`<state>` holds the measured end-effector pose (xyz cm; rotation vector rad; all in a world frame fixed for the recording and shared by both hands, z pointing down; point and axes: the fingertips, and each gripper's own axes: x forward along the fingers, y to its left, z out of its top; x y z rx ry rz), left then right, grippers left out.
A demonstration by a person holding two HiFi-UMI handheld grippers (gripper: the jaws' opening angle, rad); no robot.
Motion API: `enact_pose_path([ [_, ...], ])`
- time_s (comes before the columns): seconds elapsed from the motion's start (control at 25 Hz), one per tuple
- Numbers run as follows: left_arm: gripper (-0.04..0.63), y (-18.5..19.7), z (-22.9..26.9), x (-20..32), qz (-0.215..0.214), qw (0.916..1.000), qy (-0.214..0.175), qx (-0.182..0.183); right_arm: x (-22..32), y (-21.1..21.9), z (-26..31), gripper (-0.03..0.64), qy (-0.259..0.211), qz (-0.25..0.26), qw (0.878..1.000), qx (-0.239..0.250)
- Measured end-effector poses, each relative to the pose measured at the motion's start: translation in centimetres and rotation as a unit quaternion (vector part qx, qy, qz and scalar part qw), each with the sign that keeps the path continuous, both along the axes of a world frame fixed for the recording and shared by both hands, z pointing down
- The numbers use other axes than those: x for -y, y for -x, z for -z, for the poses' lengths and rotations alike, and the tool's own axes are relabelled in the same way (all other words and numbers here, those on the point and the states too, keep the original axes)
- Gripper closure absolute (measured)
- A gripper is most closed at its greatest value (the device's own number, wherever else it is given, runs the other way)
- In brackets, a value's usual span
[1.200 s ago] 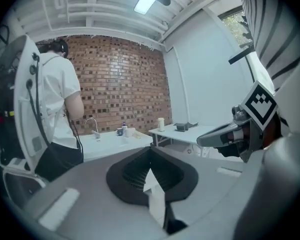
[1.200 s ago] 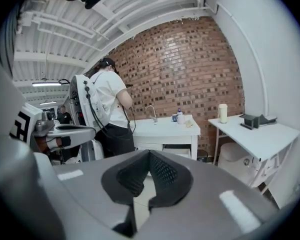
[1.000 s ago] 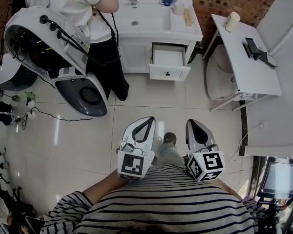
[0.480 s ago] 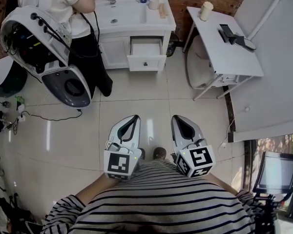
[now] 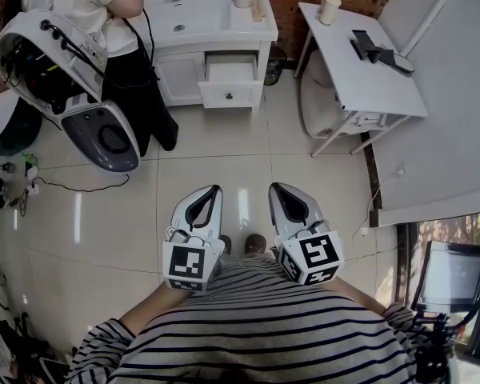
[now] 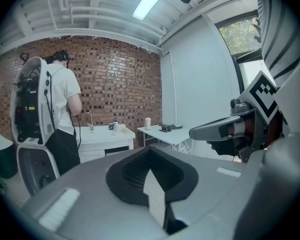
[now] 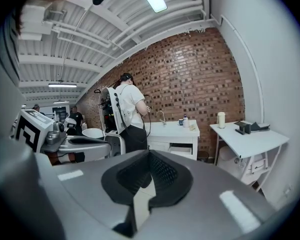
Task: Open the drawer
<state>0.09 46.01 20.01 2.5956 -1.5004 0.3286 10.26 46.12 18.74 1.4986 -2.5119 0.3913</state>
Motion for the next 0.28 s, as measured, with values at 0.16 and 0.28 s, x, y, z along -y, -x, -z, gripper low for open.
enact_pose_path([
  [0.16, 0.58, 0.4, 0.0, 0.0, 0.004, 1.0, 0.003, 0.001, 0.2, 0.6, 0.1, 0.615, -0.001, 0.01, 1.0, -0.003],
  [0.28, 0.58, 1.4, 0.2, 0.4, 0.012, 0.9999, 0.003, 0.004, 0.7, 1.8, 0.2, 0.615, -0.002, 0.022, 1.0, -0.003],
])
